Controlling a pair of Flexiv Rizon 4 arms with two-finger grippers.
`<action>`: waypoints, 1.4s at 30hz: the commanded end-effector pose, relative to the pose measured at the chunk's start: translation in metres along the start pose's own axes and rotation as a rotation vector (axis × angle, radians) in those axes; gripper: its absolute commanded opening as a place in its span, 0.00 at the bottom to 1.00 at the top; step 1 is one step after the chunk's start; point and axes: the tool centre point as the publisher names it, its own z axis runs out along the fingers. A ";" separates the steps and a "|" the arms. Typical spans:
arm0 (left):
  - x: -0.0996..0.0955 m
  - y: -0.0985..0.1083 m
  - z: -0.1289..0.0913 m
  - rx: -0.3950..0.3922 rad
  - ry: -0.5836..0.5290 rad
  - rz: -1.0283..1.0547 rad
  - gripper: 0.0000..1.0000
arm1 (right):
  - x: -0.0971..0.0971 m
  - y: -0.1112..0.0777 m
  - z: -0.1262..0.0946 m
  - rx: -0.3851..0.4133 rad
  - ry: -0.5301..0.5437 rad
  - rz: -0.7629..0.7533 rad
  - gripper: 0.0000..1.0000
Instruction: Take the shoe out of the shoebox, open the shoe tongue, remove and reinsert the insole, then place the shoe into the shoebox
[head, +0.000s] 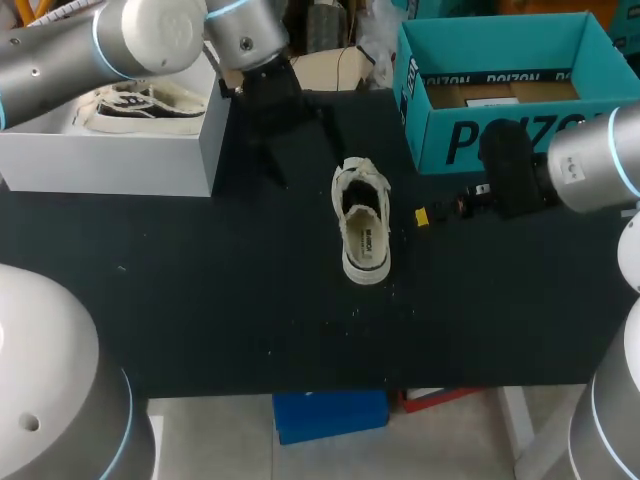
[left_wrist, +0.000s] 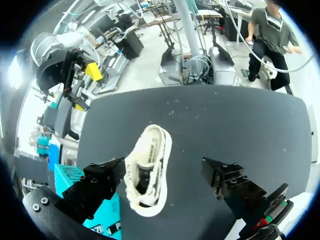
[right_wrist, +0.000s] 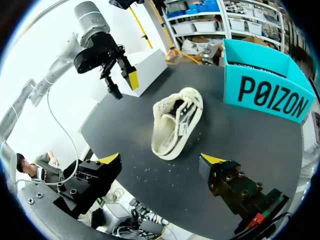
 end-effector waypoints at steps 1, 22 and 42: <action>0.031 0.001 -0.025 0.157 -0.409 -0.853 1.00 | 0.001 0.001 0.000 0.002 -0.002 0.000 1.00; 0.060 0.010 -0.039 -0.046 -0.565 -1.268 1.00 | 0.001 0.001 0.000 0.002 -0.002 0.000 1.00; 0.082 0.002 -0.054 -0.102 -0.622 -1.477 1.00 | 0.001 0.001 0.000 0.002 -0.002 0.000 1.00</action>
